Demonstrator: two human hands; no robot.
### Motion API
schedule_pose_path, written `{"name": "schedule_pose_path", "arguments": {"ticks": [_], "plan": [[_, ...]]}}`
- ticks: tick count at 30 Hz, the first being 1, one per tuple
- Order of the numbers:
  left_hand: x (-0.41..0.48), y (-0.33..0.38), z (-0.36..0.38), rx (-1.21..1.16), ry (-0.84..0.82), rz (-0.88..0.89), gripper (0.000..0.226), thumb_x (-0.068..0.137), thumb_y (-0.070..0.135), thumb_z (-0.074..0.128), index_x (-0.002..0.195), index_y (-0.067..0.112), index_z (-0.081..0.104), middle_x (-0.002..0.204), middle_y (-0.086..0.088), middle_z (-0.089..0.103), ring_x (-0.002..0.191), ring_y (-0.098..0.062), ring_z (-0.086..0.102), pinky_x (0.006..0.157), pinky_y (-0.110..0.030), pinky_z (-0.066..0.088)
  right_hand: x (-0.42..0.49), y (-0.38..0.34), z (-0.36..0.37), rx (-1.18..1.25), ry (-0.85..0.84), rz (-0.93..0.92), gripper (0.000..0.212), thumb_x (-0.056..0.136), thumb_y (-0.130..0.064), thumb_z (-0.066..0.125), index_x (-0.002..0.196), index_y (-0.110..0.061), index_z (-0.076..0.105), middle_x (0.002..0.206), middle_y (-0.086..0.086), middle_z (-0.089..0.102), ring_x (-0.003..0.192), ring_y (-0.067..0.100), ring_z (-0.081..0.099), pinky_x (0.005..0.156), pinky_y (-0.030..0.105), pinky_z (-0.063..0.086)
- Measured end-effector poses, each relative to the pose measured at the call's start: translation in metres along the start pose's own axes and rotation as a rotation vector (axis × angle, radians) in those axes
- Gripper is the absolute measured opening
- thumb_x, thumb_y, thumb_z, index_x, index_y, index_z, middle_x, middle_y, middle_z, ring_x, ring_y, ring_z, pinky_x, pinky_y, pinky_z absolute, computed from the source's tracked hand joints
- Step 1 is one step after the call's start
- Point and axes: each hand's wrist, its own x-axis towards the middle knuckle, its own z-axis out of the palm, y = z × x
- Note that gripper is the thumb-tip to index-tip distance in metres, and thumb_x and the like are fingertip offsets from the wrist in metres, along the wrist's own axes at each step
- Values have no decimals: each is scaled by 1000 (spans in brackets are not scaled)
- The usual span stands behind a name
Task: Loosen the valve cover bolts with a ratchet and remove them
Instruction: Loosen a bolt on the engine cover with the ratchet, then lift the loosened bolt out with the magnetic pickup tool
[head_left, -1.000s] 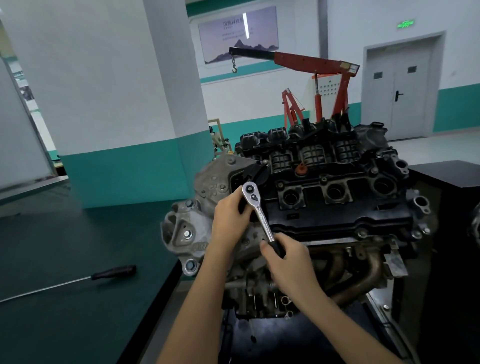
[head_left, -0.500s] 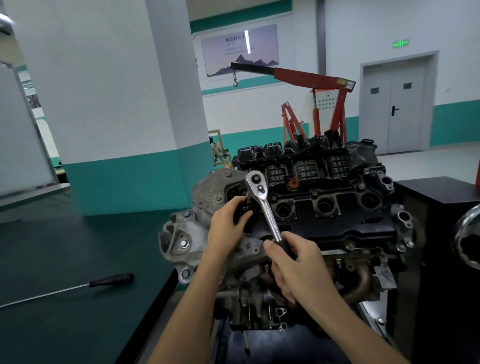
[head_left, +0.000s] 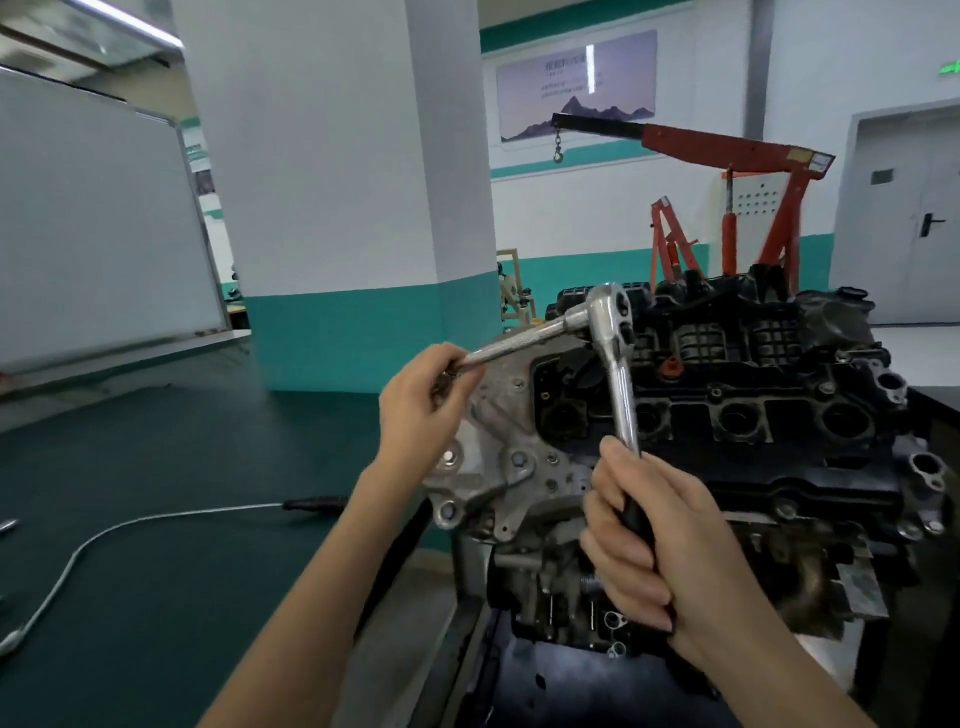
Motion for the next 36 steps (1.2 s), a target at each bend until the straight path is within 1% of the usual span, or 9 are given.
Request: {"name": "schedule_pose_path", "arguments": {"ticks": [5, 8, 13, 17, 20, 24, 30, 33, 36], "plan": [[-62, -38, -101, 505, -30, -37, 37, 86, 53, 50, 73, 19, 59, 61, 8, 55, 56, -12, 50, 51, -28, 36, 14, 59, 37, 192, -134, 348, 34, 83, -36, 55, 63, -12, 42, 43, 2, 27, 24, 8, 21, 28, 9, 22], [-107, -61, -157, 650, -145, -92, 42, 87, 58, 43, 69, 21, 51, 55, 7, 51, 51, -19, 54, 46, -29, 36, 27, 99, 61, 290, -166, 598, 33, 80, -35, 57, 61, -13, 43, 41, 1, 26, 23, 7, 21, 27, 8, 21], [-168, -91, -220, 837, -302, -275, 57, 83, 68, 32, 69, 19, 56, 58, 4, 58, 59, -22, 61, 49, -32, 35, 56, 161, 85, 332, -171, 913, 43, 96, -30, 47, 57, -10, 44, 39, -2, 24, 22, 4, 21, 24, 7, 14], [-202, -111, -241, 891, -431, -462, 42, 92, 57, 54, 78, 18, 59, 75, 0, 68, 76, -28, 66, 55, -33, 30, 78, 197, 104, 199, -133, 1067, 44, 100, -29, 45, 62, -8, 41, 39, -1, 29, 22, 5, 25, 21, 11, 14], [-218, -121, -247, 982, -521, -553, 38, 96, 55, 48, 87, 19, 58, 88, -1, 70, 86, -29, 66, 59, -34, 30, 90, 217, 116, 69, -122, 1108, 41, 100, -30, 46, 65, -8, 42, 43, -1, 32, 25, 5, 28, 23, 12, 17], [-228, -129, -253, 1020, -635, -642, 37, 100, 54, 37, 95, 22, 54, 100, 3, 67, 96, -22, 62, 63, -33, 32, 102, 237, 130, -369, -186, 1023, 39, 101, -30, 44, 70, -8, 50, 47, 1, 43, 32, 10, 37, 32, 16, 27], [-231, -136, -258, 896, -536, -602, 25, 104, 34, 41, 111, 15, 56, 111, 3, 56, 108, -16, 51, 70, -33, 45, 121, 250, 138, -1118, -366, 506, 36, 95, -24, 49, 65, -7, 55, 51, 8, 62, 42, 21, 56, 48, 27, 48], [-229, -141, -264, 829, -533, -653, 21, 102, 31, 44, 115, 15, 52, 113, 3, 52, 110, -16, 48, 82, -31, 44, 126, 250, 141, -1500, -373, 239, 37, 92, -37, 52, 63, -14, 55, 60, 1, 56, 60, 22, 53, 52, 28, 39], [-228, -148, -269, 874, -573, -663, 23, 102, 31, 46, 112, 14, 57, 111, 0, 55, 109, -20, 47, 92, -29, 36, 126, 252, 141, -1579, -384, 107, 43, 95, -43, 47, 61, -16, 52, 60, -1, 51, 64, 22, 51, 54, 29, 37]]}}
